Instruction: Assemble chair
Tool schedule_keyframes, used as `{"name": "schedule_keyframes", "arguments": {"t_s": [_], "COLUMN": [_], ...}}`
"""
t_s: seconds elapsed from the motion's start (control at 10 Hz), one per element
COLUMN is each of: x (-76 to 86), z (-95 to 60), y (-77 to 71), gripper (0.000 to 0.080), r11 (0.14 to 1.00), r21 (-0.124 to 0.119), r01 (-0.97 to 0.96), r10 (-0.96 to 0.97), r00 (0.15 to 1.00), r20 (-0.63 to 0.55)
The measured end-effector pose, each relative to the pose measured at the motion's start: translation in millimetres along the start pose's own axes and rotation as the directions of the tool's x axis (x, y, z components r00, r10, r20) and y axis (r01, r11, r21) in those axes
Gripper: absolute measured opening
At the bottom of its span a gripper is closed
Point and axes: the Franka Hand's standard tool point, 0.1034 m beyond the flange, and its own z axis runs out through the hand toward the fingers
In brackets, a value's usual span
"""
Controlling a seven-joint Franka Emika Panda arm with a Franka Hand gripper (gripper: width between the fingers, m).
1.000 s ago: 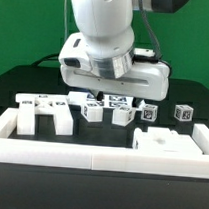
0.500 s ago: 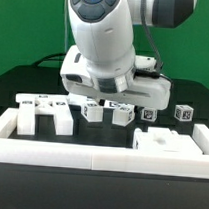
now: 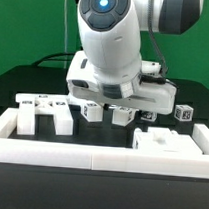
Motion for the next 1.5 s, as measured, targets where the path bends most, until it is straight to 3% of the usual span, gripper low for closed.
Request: {"name": "schedule_keyframes", "arguments": {"t_s": [0.7, 1.0, 1.5], "x": [-3.9, -3.6, -3.0], "z": [21.1, 20.5, 16.5], "y": [6.0, 6.1, 5.9], "gripper": [0.0649, 0.0290, 0.0290], "r11": [1.000, 1.000, 1.000], "r21": [-0.008, -0.007, -0.009], "r01": [-0.008, -0.008, 0.007], "r10": [0.008, 0.008, -0.007], "r00": [1.000, 1.000, 1.000], "r20": [0.021, 0.020, 0.013]}}
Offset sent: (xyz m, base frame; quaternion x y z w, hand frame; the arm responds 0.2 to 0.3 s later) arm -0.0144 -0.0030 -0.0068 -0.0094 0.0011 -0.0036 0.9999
